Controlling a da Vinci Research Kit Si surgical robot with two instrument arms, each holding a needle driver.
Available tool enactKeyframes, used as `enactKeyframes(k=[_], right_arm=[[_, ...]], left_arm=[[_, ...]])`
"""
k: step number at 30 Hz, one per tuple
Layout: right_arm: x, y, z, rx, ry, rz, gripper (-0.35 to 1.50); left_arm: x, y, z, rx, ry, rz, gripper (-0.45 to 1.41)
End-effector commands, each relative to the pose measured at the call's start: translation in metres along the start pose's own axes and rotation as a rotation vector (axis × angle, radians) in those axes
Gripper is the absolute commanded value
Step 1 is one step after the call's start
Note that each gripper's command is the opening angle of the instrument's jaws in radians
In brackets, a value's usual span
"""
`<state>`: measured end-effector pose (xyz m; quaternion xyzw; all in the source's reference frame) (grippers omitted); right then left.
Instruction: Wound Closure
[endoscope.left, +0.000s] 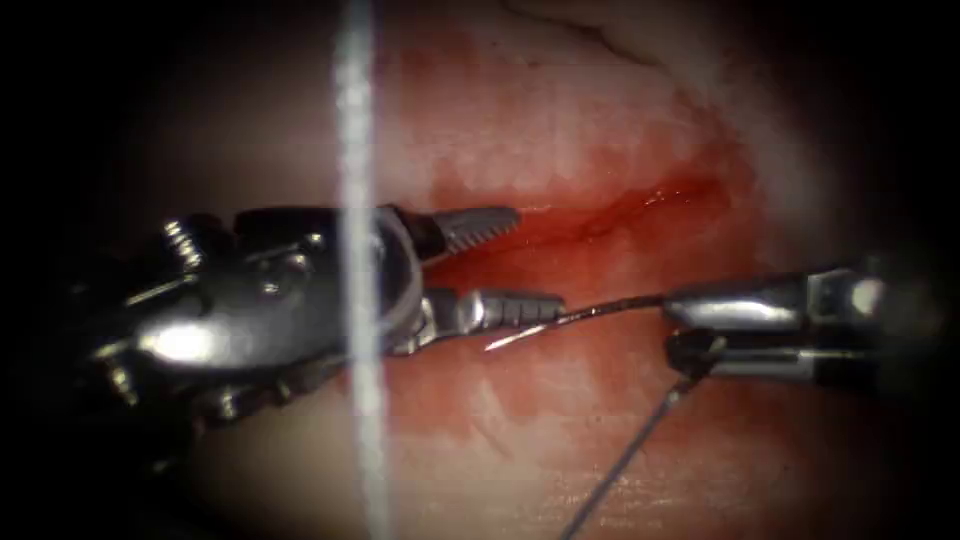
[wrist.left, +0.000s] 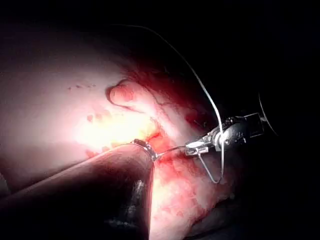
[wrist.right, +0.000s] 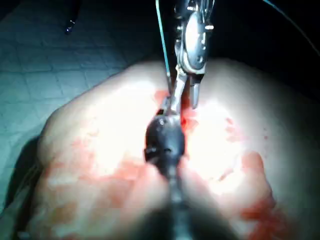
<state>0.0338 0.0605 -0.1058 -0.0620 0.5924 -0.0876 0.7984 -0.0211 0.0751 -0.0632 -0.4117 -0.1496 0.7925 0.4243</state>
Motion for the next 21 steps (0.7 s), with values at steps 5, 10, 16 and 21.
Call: enactKeyframes(k=[5,10,16,21], right_arm=[[0.0003,-0.0005,0.0016,0.038,-0.01,-0.099,-0.35],[0.0007,-0.0009,0.0019,0.052,-0.012,-0.143,-0.35],[0.0017,-0.0015,0.0025,0.097,0.017,-0.196,-0.35],[0.0022,-0.0022,0.0036,0.131,0.028,-0.228,-0.35]], left_arm=[[-0.0003,0.0001,0.0007,-0.02,-0.084,0.018,0.62],[-0.0002,0.0,0.0011,-0.025,-0.125,0.015,0.62],[-0.0009,0.0005,0.0018,-0.061,-0.155,0.028,0.62],[-0.0019,0.0013,0.0022,-0.091,-0.201,0.052,0.61]])
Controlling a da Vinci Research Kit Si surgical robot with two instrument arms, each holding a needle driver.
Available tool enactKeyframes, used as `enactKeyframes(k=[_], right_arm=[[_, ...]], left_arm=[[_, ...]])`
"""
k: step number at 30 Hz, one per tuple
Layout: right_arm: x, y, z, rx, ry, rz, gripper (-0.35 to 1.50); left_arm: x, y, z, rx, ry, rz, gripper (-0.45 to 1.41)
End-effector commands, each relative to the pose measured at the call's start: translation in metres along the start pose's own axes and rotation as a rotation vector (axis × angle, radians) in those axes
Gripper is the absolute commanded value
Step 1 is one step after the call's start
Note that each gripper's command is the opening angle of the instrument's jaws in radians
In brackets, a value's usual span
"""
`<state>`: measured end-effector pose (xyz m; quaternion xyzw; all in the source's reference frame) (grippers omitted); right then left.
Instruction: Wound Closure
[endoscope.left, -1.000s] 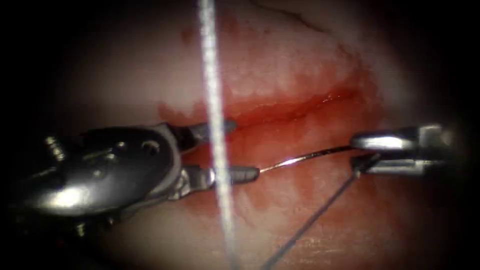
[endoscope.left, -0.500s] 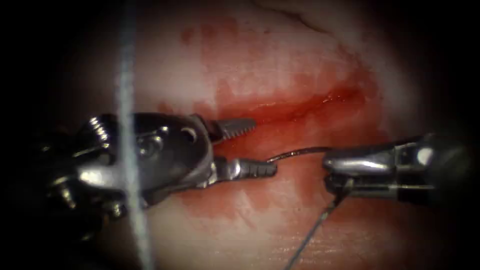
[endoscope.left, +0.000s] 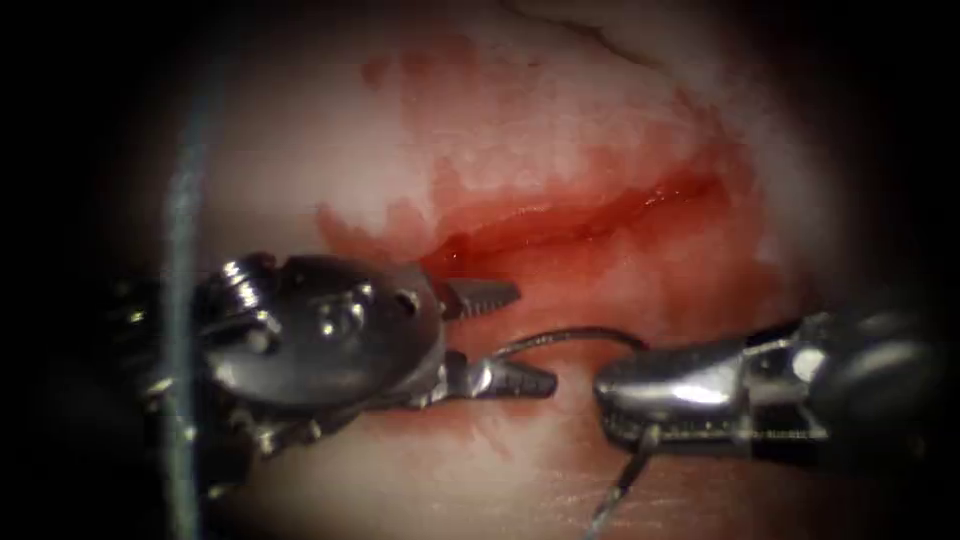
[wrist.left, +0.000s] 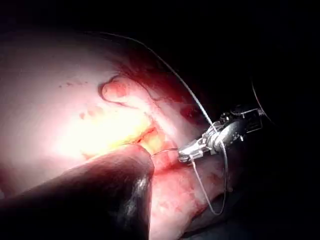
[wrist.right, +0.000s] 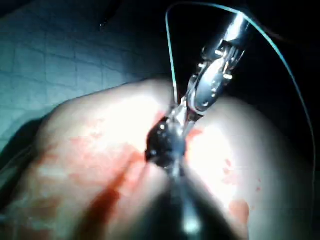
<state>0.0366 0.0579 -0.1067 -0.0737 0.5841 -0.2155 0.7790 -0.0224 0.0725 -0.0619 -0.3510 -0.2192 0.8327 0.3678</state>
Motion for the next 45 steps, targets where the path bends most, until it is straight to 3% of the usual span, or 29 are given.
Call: enactKeyframes(k=[1,16,23,29,30,32,34,39,45], right_arm=[[0.0,0.0,0.0013,0.007,0.001,-0.012,-0.35],[-0.0001,-0.0007,0.002,0.043,-0.013,-0.048,-0.35],[0.0001,-0.0008,0.0021,0.049,-0.013,-0.048,-0.35],[-0.0001,-0.0005,0.002,0.054,-0.017,-0.01,-0.35],[-0.0002,-0.0004,0.002,0.053,-0.02,0.02,-0.27],[-0.0003,-0.0003,0.0019,0.034,-0.059,0.145,0.29],[-0.0005,0.0,0.0017,0.022,-0.063,0.16,0.44],[-0.001,0.0014,0.0005,-0.072,-0.074,0.301,1.04],[-0.0017,0.0024,-0.001,-0.15,-0.081,0.36,1.16]], left_arm=[[0.0005,-0.0002,0.0006,-0.002,-0.001,0.008,0.61],[0.0004,0.0002,-0.0005,-0.044,-0.002,0.021,0.56],[0.0002,-0.0004,-0.001,-0.074,0.042,-0.026,-0.35],[0.0,-0.0004,-0.0031,-0.106,0.058,-0.163,-0.35],[0.0001,-0.0004,-0.0033,-0.109,0.066,-0.2,-0.35],[0.0002,-0.0001,-0.0032,-0.114,0.07,-0.266,-0.35],[0.0003,-0.0001,-0.003,-0.116,0.078,-0.291,-0.35],[0.0003,-0.0004,-0.0024,-0.126,0.103,-0.367,-0.35],[0.0005,-0.0017,-0.0024,-0.176,0.17,-0.469,-0.35]])
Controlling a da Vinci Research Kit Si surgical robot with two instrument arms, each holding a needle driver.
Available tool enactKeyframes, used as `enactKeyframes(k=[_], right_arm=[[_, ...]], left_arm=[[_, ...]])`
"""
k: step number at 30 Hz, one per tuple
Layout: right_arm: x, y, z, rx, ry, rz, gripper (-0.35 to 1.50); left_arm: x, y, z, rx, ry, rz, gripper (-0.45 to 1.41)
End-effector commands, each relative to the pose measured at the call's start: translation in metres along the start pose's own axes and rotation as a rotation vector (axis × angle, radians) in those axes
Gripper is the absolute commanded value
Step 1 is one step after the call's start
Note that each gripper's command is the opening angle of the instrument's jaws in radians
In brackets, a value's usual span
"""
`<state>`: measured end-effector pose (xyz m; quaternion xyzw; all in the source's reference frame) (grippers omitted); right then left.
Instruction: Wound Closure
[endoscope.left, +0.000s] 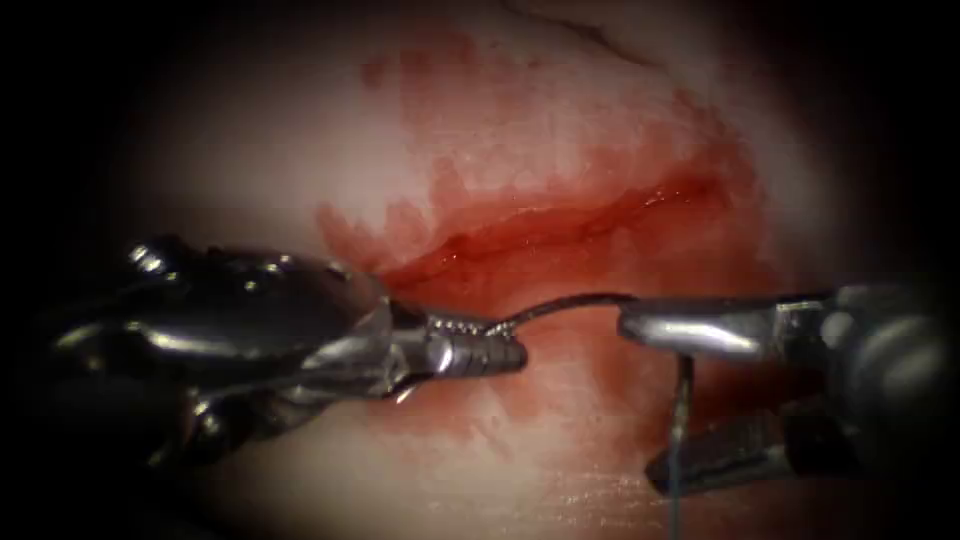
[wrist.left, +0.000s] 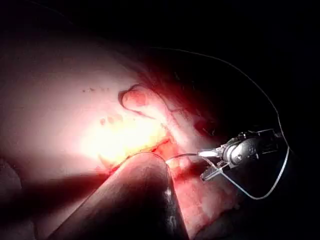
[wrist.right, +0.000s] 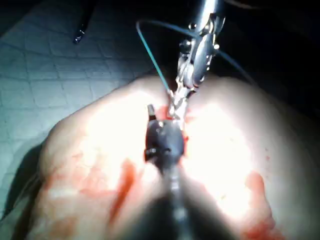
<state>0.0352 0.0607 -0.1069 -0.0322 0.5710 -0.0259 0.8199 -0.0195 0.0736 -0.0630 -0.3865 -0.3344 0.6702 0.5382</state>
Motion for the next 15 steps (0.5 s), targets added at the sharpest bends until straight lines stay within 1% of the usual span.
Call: enactKeyframes(k=[1,5,6,7,8,10,11,15], right_arm=[[-0.0004,0.0004,0.0006,-0.02,-0.004,0.007,1.16],[-0.0017,0.0013,0.0,-0.132,-0.006,0.095,1.18],[-0.0019,0.0014,-0.0002,-0.159,0.001,0.112,1.13],[-0.002,0.0015,-0.0005,-0.185,0.011,0.146,1.1],[-0.0022,0.0017,-0.0009,-0.24,0.022,0.232,1.06],[-0.0021,0.0018,-0.001,-0.271,0.029,0.31,1.06],[-0.0021,0.0019,-0.0011,-0.311,0.037,0.381,1.06],[-0.0022,0.0021,-0.001,-0.389,0.071,0.457,1.06]], left_arm=[[0.0006,-0.0003,0.0006,-0.021,0.009,-0.011,-0.35],[0.0008,-0.0006,0.0006,-0.066,0.044,-0.059,-0.35],[0.0008,-0.0006,0.0007,-0.076,0.058,-0.076,-0.35],[0.0008,-0.0006,0.0009,-0.082,0.065,-0.086,-0.35],[0.0009,-0.0007,0.0013,-0.089,0.075,-0.108,-0.35],[0.0009,-0.0008,0.0017,-0.098,0.092,-0.119,-0.35],[0.0009,-0.0008,0.0022,-0.113,0.118,-0.14,-0.35],[0.0008,-0.0005,0.0029,-0.145,0.166,-0.172,-0.35]])
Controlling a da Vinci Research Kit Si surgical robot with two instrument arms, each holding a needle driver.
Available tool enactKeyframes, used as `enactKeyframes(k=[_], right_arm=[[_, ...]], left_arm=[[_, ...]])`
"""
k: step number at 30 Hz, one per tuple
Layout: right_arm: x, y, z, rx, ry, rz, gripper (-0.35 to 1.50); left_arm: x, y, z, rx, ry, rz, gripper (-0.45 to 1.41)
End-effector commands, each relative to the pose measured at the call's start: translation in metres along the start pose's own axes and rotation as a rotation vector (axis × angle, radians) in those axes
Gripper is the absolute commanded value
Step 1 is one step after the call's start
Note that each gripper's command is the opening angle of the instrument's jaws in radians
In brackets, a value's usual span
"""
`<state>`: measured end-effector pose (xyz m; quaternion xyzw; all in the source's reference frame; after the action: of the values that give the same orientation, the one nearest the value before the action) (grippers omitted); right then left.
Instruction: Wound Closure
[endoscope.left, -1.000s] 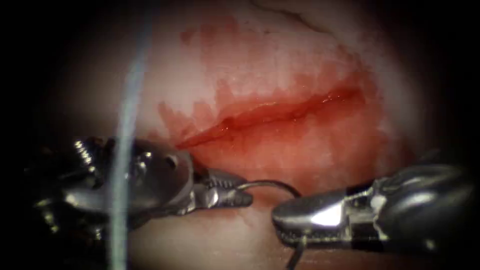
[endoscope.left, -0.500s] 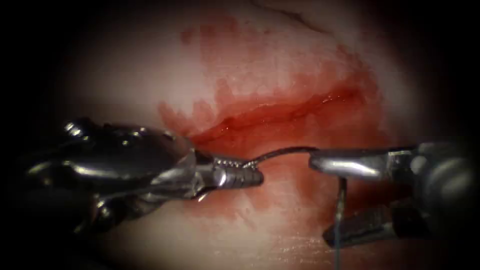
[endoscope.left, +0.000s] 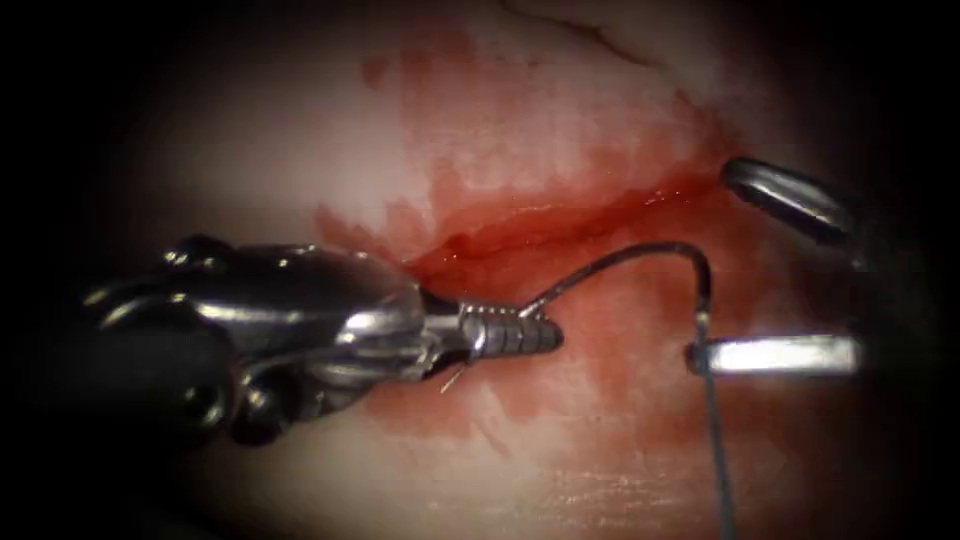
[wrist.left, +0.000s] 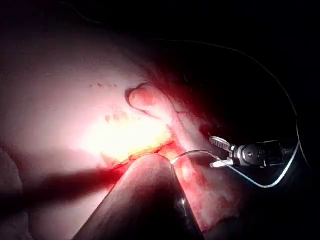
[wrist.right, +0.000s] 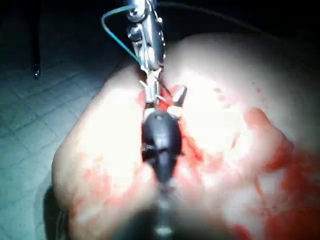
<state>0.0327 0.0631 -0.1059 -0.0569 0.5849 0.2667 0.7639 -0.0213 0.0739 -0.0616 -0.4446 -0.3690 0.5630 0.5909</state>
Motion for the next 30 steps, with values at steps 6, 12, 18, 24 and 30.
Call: enactKeyframes(k=[6,12,18,24,30], right_arm=[[-0.0012,0.0,0.001,-0.105,-0.019,0.003,1.08],[-0.0021,-0.001,0.0016,-0.17,-0.03,0.073,1.1],[-0.0022,-0.0016,0.0021,-0.194,0.001,0.118,0.99],[-0.0025,-0.0013,0.0016,-0.26,-0.021,0.185,0.79],[-0.0026,-0.0016,0.0019,-0.268,-0.018,0.2,0.59]], left_arm=[[0.0004,0.0,0.0009,-0.085,0.106,-0.065,-0.35],[0.0003,0.0005,0.0019,-0.106,0.161,-0.072,-0.35],[0.0003,0.0007,0.0025,-0.112,0.199,0.017,-0.35],[0.0005,0.001,0.0021,-0.139,0.229,0.087,-0.35],[0.0004,0.0013,0.0024,-0.149,0.234,0.13,-0.35]])
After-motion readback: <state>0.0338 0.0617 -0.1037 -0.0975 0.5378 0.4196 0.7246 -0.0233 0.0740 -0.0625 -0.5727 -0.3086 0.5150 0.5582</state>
